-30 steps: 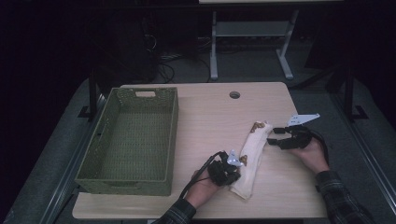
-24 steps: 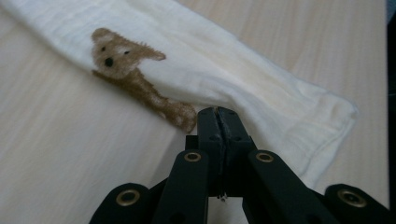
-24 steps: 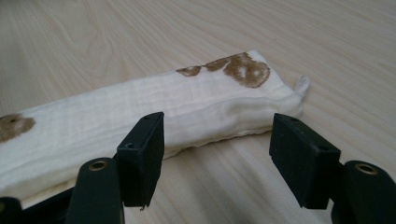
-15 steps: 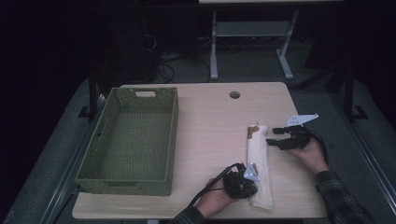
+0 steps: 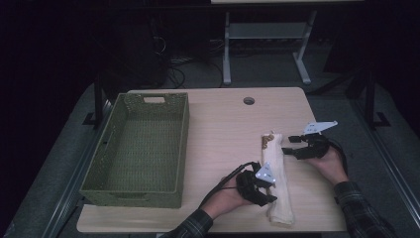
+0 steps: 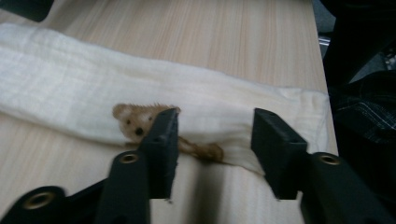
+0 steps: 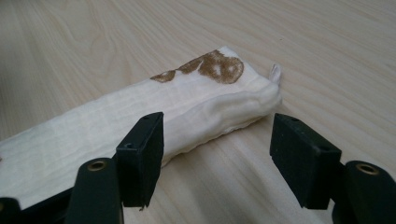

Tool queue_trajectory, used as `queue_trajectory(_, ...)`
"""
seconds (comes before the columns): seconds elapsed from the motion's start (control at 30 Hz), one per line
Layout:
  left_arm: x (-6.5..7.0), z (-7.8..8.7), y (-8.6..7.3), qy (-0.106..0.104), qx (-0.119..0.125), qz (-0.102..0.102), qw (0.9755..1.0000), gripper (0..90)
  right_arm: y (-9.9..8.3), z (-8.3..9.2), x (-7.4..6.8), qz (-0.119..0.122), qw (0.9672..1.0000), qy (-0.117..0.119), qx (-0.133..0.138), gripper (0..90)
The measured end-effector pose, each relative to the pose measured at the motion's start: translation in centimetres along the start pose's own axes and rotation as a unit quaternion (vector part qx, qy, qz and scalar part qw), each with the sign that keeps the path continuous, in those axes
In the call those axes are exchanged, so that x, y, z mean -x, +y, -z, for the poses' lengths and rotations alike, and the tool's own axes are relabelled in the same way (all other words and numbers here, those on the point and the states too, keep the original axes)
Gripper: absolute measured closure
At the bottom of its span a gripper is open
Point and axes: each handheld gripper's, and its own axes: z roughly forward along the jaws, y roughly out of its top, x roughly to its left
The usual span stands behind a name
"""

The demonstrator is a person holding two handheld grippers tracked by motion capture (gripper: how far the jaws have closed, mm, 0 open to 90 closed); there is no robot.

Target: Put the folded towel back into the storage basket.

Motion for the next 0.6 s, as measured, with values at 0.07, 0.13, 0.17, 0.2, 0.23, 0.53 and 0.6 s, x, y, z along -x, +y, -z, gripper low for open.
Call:
queue_trajectory(0.07, -0.4, -0.4, 0.2, -0.004, -0.003, -0.008, 1.0000, 41.2, 0.0, 0.0, 0.0, 0.000, 1.0000, 0.000, 0.000, 34.7)
queue_trajectory(0.13, -0.6, -0.9, 0.5, -0.002, -0.006, -0.017, 0.9998, 36.0, 0.0, 0.0, 0.0, -0.001, 1.0000, 0.001, -0.001, 34.7)
queue_trajectory(0.17, -0.8, -1.1, 0.6, -0.002, -0.005, -0.019, 0.9998, 33.9, 0.0, 0.0, 0.0, -0.001, 1.0000, 0.001, -0.001, 34.7)
queue_trajectory(0.2, -1.0, -1.3, 0.8, -0.003, -0.004, -0.023, 0.9997, 31.5, 0.0, 0.0, 0.1, 0.000, 1.0000, 0.000, -0.002, 34.7)
queue_trajectory(0.23, -1.2, -1.5, 0.9, -0.004, -0.004, -0.027, 0.9996, 28.6, -0.1, 0.0, 0.1, -0.001, 1.0000, 0.000, -0.001, 34.7)
queue_trajectory(0.53, -2.3, -4.1, 1.3, -0.023, -0.035, -0.042, 0.9983, 22.5, -0.1, 0.2, 0.2, -0.001, 1.0000, 0.000, 0.001, 34.7)
queue_trajectory(0.6, -2.5, -4.5, 1.0, -0.023, -0.041, -0.036, 0.9982, 22.1, -0.1, 0.2, 0.3, -0.003, 1.0000, 0.000, 0.001, 34.7)
